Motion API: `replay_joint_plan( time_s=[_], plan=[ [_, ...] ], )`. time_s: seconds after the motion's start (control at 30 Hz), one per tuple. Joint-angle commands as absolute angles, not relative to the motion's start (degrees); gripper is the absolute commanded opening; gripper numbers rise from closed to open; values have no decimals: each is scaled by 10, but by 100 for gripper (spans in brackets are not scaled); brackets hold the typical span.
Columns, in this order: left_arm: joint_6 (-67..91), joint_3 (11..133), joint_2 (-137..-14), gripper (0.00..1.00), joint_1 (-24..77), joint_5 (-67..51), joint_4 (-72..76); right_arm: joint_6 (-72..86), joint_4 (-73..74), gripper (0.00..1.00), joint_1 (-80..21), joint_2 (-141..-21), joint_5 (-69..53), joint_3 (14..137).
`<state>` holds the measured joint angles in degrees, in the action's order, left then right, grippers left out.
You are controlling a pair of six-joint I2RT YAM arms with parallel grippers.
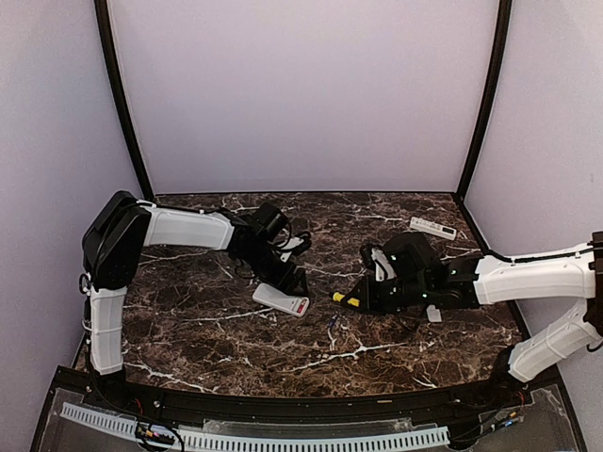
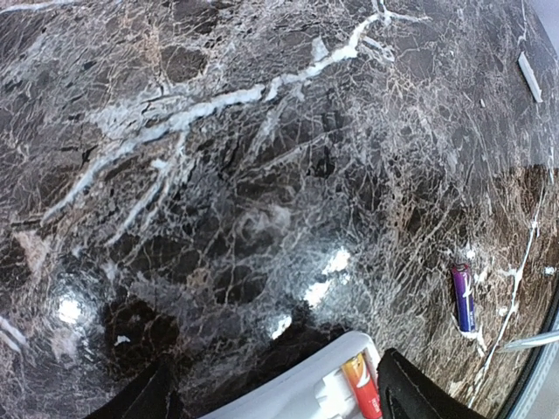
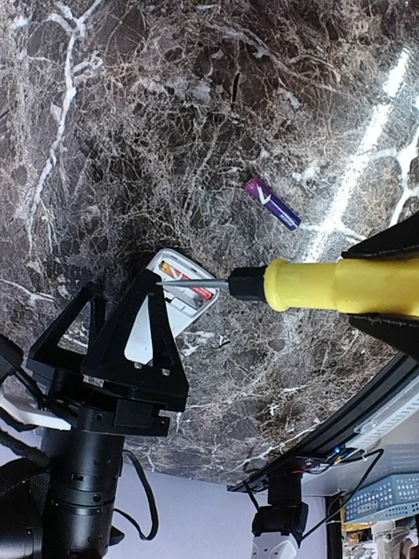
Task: Unload the batteries from the remote control
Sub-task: Adjust the remote control without the battery cover at the center of the board.
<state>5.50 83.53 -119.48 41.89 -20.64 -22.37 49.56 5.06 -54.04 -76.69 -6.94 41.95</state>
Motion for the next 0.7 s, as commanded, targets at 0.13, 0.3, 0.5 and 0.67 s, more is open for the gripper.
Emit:
replay_joint_plan(
  time_s=[0.13,0.3,0.5,0.67],
  plan=[
    [60,833,-1194,77,416,-225,-274,488,44,0,-539,-759,-67,418],
    [79,810,-1176,76,416,-250,-285,487,53,0,-539,-753,-59,419],
    [91,775,-1143,76,417,-289,-289,482,63,0,-539,-759,-58,428],
    [84,746,-1126,76,424,-293,-295,481,62,0,-539,-766,-61,434]
  ],
)
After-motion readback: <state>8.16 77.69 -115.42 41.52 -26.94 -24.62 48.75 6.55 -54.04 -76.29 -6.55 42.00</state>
